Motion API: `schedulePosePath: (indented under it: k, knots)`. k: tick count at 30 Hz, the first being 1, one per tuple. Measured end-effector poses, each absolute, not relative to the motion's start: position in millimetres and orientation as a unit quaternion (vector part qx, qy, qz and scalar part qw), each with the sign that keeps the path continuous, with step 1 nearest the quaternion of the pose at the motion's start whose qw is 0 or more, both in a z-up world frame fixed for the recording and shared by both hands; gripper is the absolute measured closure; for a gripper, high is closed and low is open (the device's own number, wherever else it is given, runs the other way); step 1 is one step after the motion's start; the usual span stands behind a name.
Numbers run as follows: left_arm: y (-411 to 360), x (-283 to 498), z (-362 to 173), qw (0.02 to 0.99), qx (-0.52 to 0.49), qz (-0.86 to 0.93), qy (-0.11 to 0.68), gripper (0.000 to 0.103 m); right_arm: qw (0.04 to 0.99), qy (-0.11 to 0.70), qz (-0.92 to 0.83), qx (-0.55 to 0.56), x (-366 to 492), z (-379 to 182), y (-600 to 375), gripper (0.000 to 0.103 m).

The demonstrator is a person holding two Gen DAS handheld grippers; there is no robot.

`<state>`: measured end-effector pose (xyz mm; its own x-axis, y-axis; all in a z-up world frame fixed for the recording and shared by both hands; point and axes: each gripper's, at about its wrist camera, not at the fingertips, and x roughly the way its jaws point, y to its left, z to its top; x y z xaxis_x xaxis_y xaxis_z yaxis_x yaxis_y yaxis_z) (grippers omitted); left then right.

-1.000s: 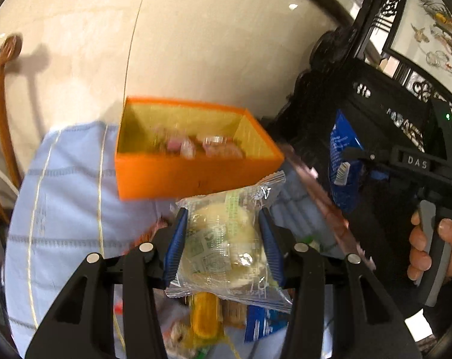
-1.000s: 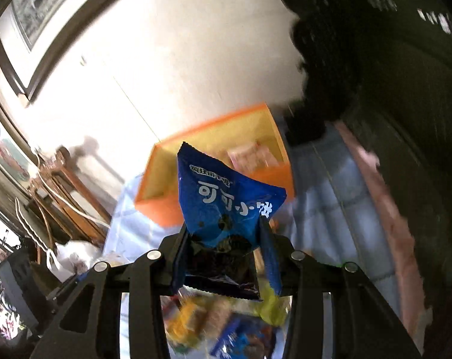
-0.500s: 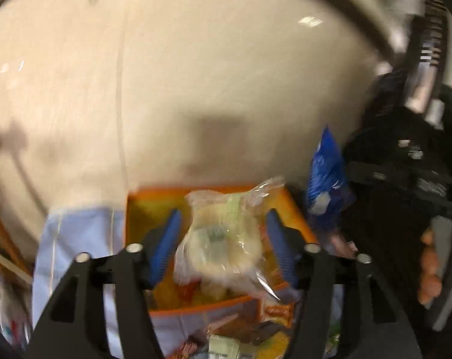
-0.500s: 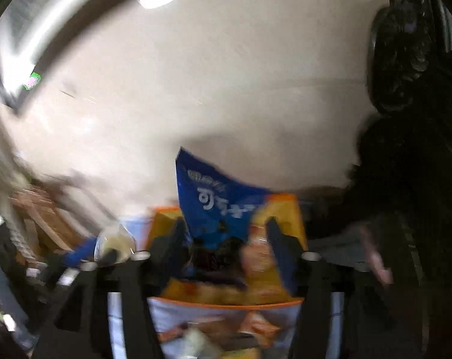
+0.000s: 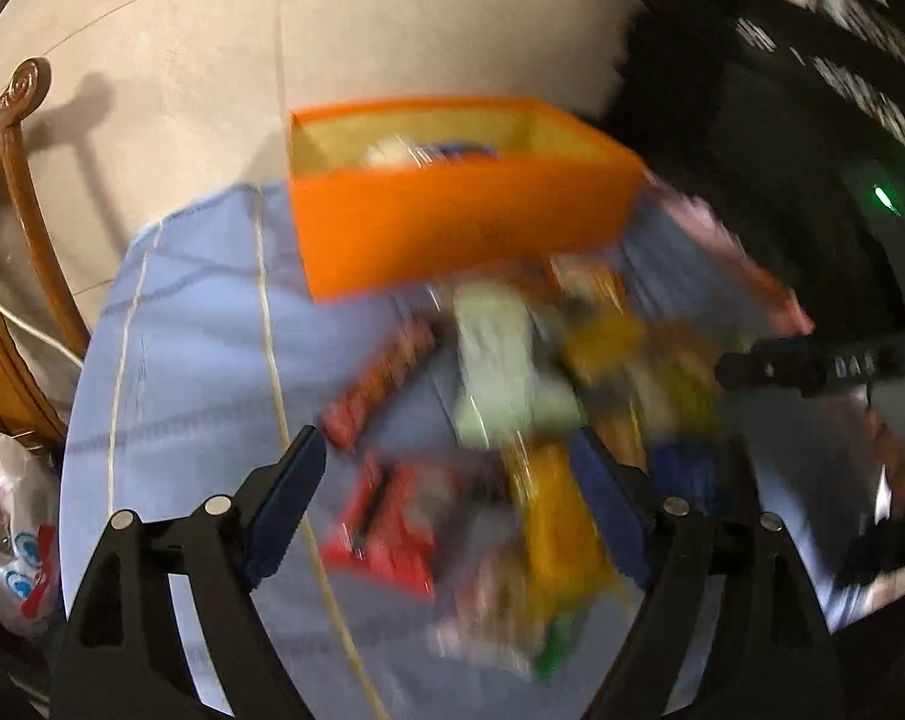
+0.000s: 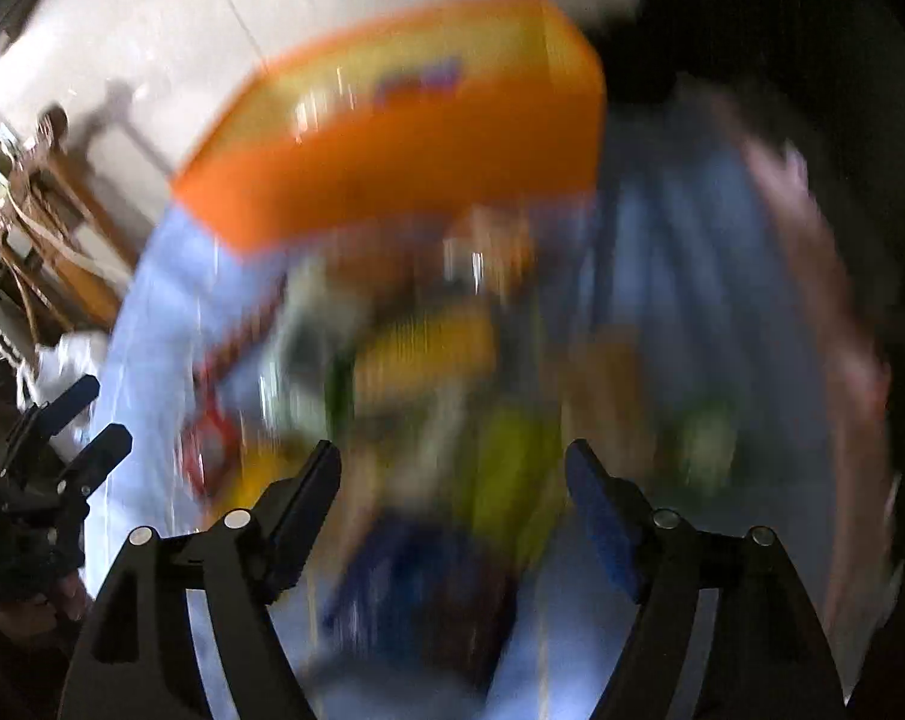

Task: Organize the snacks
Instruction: 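Drop bun bag into orange box with left tool while right tool drops blue cookie bag in, then grasp yellow corn-shaped pack with left tool while right tool grasps blue-brown cookie bag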

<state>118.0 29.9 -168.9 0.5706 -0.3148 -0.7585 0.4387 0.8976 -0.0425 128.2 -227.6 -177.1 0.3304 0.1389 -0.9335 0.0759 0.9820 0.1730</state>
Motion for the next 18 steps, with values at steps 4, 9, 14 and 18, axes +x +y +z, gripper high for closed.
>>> schedulePosePath:
  k: [4,9,14,18]
  knots:
    - [15.1,79.0,-192.9,0.879,0.119,-0.216,0.409,0.022,0.796,0.6,0.028,0.075,101.4,-191.8,-215.4,0.025]
    - [-6.6,77.0,-193.5,0.89,0.1,-0.211,0.392,0.022,0.8,0.596,0.026,0.059,91.3,-202.2,-201.1,0.026]
    - [-27.9,98.9,-208.0,0.891,0.11,-0.19,0.397,0.022,0.806,0.59,0.017,0.045,90.8,-208.5,-193.8,0.026]
    - [-18.9,116.7,-233.2,0.869,0.079,-0.169,0.458,0.029,0.812,0.582,0.017,0.035,97.5,-214.8,-186.1,0.022]
